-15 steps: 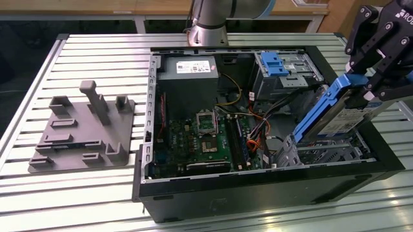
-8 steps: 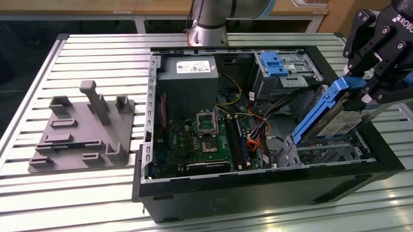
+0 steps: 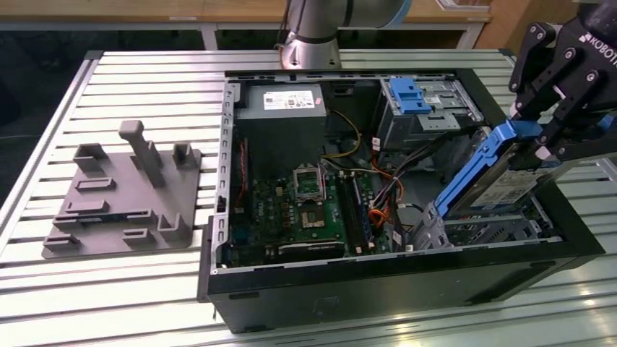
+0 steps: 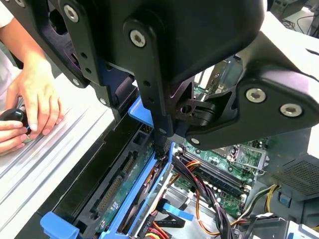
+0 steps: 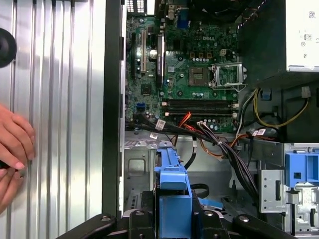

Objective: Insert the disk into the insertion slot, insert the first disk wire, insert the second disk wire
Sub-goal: 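Insert the disk into the insertion slot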

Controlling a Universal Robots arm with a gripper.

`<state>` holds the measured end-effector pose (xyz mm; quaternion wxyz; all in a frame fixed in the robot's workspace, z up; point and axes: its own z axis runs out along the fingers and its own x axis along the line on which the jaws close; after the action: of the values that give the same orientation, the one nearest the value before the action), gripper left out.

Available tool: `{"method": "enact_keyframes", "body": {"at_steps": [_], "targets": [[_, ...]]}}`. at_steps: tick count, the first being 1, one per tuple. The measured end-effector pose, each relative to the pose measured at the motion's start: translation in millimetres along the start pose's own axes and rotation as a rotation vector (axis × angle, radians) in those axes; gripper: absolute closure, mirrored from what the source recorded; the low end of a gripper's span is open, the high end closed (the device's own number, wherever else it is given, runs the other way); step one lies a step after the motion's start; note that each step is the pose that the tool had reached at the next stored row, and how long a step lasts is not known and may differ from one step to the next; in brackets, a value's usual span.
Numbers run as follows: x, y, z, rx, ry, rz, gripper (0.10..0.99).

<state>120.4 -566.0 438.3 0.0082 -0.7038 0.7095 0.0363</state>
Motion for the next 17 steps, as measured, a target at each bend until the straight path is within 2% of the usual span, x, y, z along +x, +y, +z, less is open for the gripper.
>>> {"method": "enact_keyframes", "body": {"at_steps": [8, 17], "targets": [[0.7, -0.4, 10.4, 0.0, 0.0, 0.0, 0.722], [1.7, -1.1, 26.5, 0.0, -0.0001, 0.0, 0.722]]}}
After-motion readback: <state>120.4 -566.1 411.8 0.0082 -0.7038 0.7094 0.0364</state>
